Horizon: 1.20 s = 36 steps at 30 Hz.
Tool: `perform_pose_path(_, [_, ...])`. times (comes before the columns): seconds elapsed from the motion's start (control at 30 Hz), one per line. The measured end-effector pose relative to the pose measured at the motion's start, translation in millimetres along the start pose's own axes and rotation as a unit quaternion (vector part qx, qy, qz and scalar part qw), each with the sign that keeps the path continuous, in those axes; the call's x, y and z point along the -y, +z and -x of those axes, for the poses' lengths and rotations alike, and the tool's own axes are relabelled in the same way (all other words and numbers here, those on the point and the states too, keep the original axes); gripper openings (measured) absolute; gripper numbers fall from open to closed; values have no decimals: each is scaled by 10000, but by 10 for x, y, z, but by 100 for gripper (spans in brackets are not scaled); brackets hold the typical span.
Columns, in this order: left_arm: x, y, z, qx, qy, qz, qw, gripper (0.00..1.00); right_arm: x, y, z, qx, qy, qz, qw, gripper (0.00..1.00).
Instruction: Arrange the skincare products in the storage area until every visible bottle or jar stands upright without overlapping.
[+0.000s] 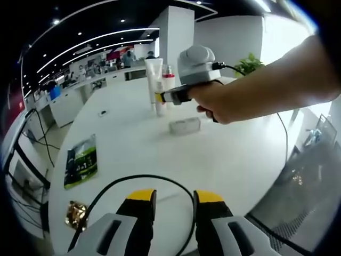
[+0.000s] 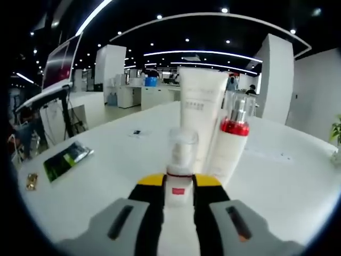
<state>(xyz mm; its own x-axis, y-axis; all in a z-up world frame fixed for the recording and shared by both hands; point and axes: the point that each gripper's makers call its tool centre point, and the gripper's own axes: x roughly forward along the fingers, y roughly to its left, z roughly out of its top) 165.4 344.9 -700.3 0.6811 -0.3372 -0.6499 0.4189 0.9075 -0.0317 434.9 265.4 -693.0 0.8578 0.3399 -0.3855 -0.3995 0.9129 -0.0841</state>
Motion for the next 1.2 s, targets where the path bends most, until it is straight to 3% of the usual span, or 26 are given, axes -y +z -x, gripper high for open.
perform_pose_path(0.13, [-5, -9, -2, -17, 11, -3, 10000, 29, 24, -96, -65, -157, -218, -145, 9995, 18])
perform_pose_path(0.63, [-18, -35, 3, -79, 39, -36, 10000, 27, 127, -116, -123, -206, -438, -361, 9982, 18])
perform_pose_path(0.7, [-14, -31, 3, -70, 37, -67, 9999, 27, 143, -166, -118, -378, -466, -392, 9974, 2])
perform_pose_path(0.73, [-14, -33, 3, -73, 38, -72, 9999, 27, 144, -158, -130, -344, -449, -427, 9975, 1])
perform_pose_path(0.8, [-18, -36, 4, -81, 47, -72, 9999, 27, 92, -155, -113, -310, -379, -720, 9962, 4])
perform_pose_path(0.87, [-18, -35, 3, -74, 51, -73, 9999, 27, 86, -162, -101, -364, -389, -631, 9966, 12])
perform_pose_path(1.2, [-23, -46, 5, -92, 57, -97, 9999, 26, 14, -228, -40, -514, -323, -382, 9974, 13])
